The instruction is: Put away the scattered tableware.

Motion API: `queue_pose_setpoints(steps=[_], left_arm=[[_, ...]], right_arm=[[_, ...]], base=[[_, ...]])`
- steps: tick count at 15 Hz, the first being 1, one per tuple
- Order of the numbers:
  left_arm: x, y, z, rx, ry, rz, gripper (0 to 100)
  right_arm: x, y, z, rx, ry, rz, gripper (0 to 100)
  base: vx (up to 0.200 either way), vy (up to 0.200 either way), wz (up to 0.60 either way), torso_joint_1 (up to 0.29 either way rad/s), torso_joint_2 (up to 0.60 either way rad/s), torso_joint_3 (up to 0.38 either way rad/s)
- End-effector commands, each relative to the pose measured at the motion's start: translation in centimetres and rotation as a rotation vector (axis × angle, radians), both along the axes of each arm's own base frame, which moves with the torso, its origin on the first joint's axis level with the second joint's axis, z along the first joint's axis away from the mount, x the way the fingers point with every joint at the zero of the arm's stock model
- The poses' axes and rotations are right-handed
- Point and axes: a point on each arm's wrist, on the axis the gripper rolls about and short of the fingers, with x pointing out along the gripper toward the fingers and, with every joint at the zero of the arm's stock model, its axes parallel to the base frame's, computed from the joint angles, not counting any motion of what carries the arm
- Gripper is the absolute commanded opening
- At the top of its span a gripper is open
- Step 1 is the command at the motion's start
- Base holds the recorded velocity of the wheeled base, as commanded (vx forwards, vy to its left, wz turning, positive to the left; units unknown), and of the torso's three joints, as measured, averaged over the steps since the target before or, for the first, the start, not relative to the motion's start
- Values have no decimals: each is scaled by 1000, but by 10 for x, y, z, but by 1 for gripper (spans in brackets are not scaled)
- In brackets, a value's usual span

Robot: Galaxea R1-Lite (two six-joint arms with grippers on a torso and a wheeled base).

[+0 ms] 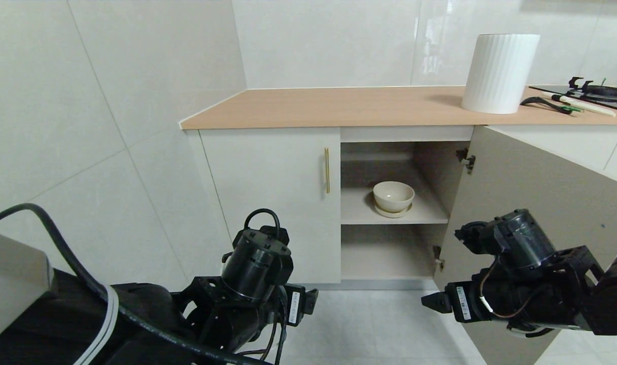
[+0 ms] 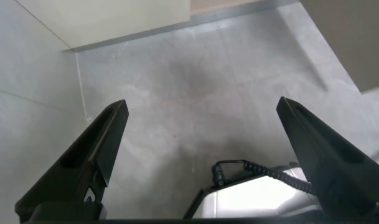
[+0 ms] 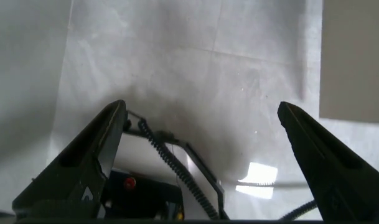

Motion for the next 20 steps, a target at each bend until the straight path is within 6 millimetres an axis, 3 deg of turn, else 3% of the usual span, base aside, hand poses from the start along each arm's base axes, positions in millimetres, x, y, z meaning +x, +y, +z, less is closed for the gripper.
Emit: queue_pose_setpoints(steps=[1, 5, 7, 15, 20], left_arm=[[0, 0, -2, 5, 2, 0, 100], [0, 0, -2, 6, 2, 1, 100], [0, 0, -2, 7, 3, 1, 100], [0, 0, -3, 9, 5, 1, 100], [0, 0, -3, 11, 6, 0, 100]], right_arm=[[-1, -1, -3, -15, 21, 10, 100], [-3, -3, -2, -37, 57, 16, 100], [-5, -6, 5, -101, 164, 9, 100], [-8, -38, 35, -195, 302, -42, 100], [1, -58, 35, -229, 337, -79, 100]], base=[[0, -200, 0, 2, 2, -2], [0, -200, 0, 2, 1, 4], [0, -200, 0, 2, 5, 2], [0, 0, 0, 0, 0, 0], [0, -40, 0, 0, 0, 0]])
